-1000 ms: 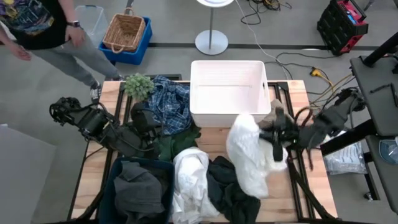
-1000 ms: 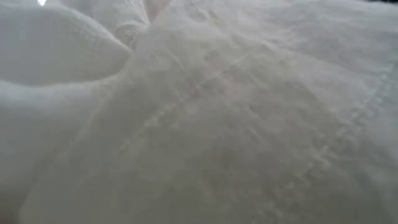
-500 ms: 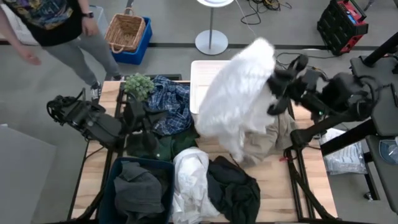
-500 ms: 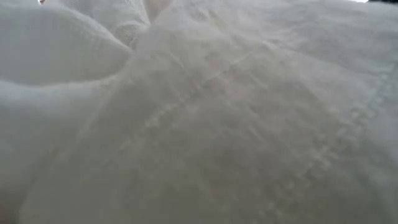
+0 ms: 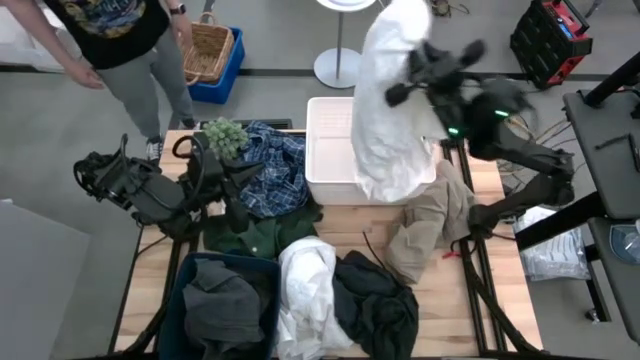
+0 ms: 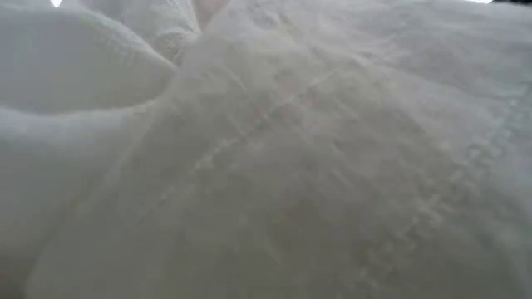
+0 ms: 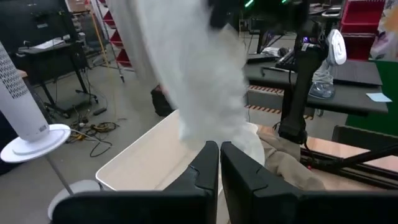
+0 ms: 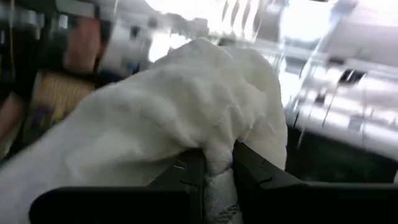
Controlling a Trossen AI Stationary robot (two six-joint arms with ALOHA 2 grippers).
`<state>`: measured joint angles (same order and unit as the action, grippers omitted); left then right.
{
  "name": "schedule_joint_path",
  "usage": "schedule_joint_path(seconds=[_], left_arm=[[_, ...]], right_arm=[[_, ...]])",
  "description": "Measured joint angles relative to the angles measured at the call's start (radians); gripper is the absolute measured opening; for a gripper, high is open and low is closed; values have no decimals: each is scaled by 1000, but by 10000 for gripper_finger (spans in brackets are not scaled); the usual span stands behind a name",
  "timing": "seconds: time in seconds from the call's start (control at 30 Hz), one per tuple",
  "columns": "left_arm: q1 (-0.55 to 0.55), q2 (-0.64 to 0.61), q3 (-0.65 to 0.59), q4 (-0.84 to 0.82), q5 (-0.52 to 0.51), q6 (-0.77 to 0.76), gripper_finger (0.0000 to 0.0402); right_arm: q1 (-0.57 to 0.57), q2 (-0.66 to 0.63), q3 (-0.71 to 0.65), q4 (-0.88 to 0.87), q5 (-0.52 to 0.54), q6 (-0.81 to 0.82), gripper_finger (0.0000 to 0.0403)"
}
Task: Sort clothes
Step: Put the right white shirt in the white bin, then put the dark gray shorts in the blue bin
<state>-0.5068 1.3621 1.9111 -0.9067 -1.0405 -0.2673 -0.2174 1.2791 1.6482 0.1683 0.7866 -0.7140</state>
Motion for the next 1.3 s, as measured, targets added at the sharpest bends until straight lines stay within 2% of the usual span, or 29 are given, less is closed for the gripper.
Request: schedule_joint_path(seconds=[0.1,0.23,0.33,0.4,0.5,0.57,0.67,0.83,0.93,1.03,1.17,1.23,1.3], left_arm=[[0,0,-1,-1,0,-1,0],[0,0,-1,-6,0,-2,0],[0,0,-1,-14,0,-3,0],[0,0,-1,-14,0,-3,0],[0,1,-2,-15,0,-3,0],[0,1,-2,-17,0,-3,0],[0,1,-2,-17,0,-3,0],[0,1,-2,-25,1,-13,0],[0,2,-2,-47,2,-43,0],[0,2,-3,-92,3,-91,0],[0,2,-10,-168,19,-173,0],[1,2,-14,-200,88,-205,0],[5,1,-21,-221,231,-214,0]], right_arm=[[-82,29,0,-243,-50,247,32],[-165,79,-2,-551,-209,571,32],[-191,123,-3,-720,-271,717,38],[-196,144,-3,-814,-279,789,70],[-196,166,-2,-905,-278,874,139],[-196,172,-2,-943,-297,906,184],[-196,168,-1,-961,-390,946,241],[-194,141,-1,-970,-494,1001,294],[-183,116,0,-971,-619,997,302],[-146,89,0,-973,-849,976,296],[-38,52,-16,-1012,-1145,931,276],[41,41,-29,-1048,-1185,912,264],[120,35,-45,-1096,-1170,892,254]])
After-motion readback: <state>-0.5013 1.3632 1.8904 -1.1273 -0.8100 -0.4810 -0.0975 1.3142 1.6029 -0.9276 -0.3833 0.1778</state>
